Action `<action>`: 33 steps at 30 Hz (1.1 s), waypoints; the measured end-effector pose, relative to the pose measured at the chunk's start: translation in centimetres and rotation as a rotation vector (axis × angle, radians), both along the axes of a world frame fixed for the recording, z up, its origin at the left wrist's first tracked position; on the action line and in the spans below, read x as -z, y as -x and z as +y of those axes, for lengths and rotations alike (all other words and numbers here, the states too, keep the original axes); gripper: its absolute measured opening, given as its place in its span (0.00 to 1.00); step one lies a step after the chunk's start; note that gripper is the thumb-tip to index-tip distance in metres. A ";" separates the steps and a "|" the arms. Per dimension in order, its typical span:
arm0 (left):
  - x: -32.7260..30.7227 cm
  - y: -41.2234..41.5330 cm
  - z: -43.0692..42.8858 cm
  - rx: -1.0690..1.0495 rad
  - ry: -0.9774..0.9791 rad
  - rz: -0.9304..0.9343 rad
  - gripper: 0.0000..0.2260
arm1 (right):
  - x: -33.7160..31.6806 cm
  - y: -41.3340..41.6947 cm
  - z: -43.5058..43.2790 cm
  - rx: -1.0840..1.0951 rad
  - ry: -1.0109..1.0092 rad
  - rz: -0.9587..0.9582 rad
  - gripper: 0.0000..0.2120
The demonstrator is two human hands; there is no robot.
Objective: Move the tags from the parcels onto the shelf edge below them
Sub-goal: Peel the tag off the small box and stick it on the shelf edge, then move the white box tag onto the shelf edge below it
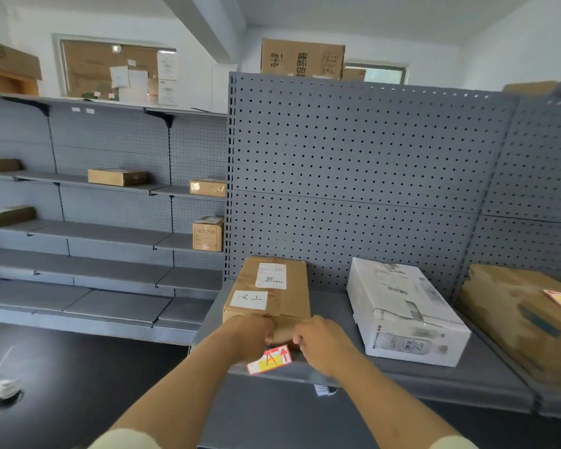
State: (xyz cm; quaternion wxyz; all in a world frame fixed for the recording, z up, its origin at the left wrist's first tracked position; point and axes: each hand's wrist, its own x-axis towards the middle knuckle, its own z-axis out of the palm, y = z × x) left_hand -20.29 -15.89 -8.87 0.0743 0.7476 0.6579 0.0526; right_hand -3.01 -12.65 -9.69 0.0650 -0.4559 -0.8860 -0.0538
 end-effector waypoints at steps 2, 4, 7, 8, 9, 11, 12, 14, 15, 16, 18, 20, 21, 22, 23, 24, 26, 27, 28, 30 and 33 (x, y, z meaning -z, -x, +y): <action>-1.0 -1.2 0.6 0.029 0.003 0.005 0.15 | -1.0 -1.4 -0.2 0.013 -0.008 0.018 0.12; -2.3 -3.0 1.1 0.057 -0.015 0.014 0.16 | -2.1 -3.3 -0.3 0.030 -0.009 0.042 0.12; -4.3 -6.6 1.4 0.114 -0.077 0.073 0.18 | -3.7 -6.8 -0.4 0.085 -0.017 0.079 0.12; -4.9 -8.0 1.5 0.129 -0.096 0.087 0.18 | -4.1 -8.1 -0.5 0.109 -0.023 0.098 0.12; -5.3 -9.5 1.6 0.149 -0.106 0.097 0.17 | -4.4 -9.4 -0.7 0.135 -0.026 0.109 0.12; -5.8 -12.6 2.1 0.198 -0.106 0.107 0.16 | -4.9 -12.2 -1.1 0.182 -0.042 0.094 0.13; -6.1 -14.3 2.3 0.217 -0.102 0.108 0.16 | -5.1 -13.6 -1.4 0.205 -0.049 0.079 0.13; -6.4 -17.8 2.5 0.253 -0.099 0.103 0.16 | -5.5 -16.8 -1.9 0.246 -0.050 0.068 0.14; -6.6 -19.8 2.6 0.275 -0.099 0.099 0.17 | -5.7 -18.6 -2.1 0.265 -0.047 0.068 0.14; -6.7 -21.7 2.6 0.297 -0.103 0.104 0.17 | -5.9 -20.4 -2.4 0.281 -0.047 0.069 0.14; -6.8 -25.7 2.6 0.339 -0.113 0.125 0.17 | -6.2 -24.2 -3.0 0.311 -0.047 0.077 0.14; -6.9 -29.6 2.4 0.364 -0.119 0.142 0.17 | -6.5 -28.1 -3.9 0.339 -0.045 0.075 0.13; -7.0 -31.6 2.2 0.372 -0.124 0.148 0.16 | -6.6 -30.1 -4.3 0.354 -0.035 0.070 0.13; -7.2 -33.6 2.1 0.383 -0.131 0.161 0.16 | -6.8 -32.1 -4.7 0.367 -0.020 0.070 0.12; -7.3 -35.6 2.0 0.400 -0.140 0.174 0.15 | -6.9 -34.0 -5.0 0.380 -0.012 0.071 0.12; -7.4 -37.6 1.8 0.419 -0.149 0.180 0.15 | -7.1 -35.8 -5.3 0.399 -0.006 0.074 0.12; -7.5 -41.1 1.7 0.455 -0.163 0.156 0.13 | -7.4 -39.0 -5.7 0.435 0.010 0.082 0.10; -7.3 -42.8 1.5 0.469 -0.162 0.137 0.12 | -7.4 -40.6 -5.8 0.453 0.023 0.080 0.10; -7.0 -44.4 1.6 0.481 -0.149 0.121 0.13 | -7.3 -42.0 -5.9 0.470 0.037 0.070 0.11; -6.5 -46.9 1.8 0.497 -0.108 0.113 0.16 | -7.0 -44.4 -5.8 0.500 0.057 0.046 0.11; -6.1 -50.0 2.9 0.507 -0.068 0.130 0.17 | -6.4 -47.6 -5.0 0.527 0.074 0.044 0.12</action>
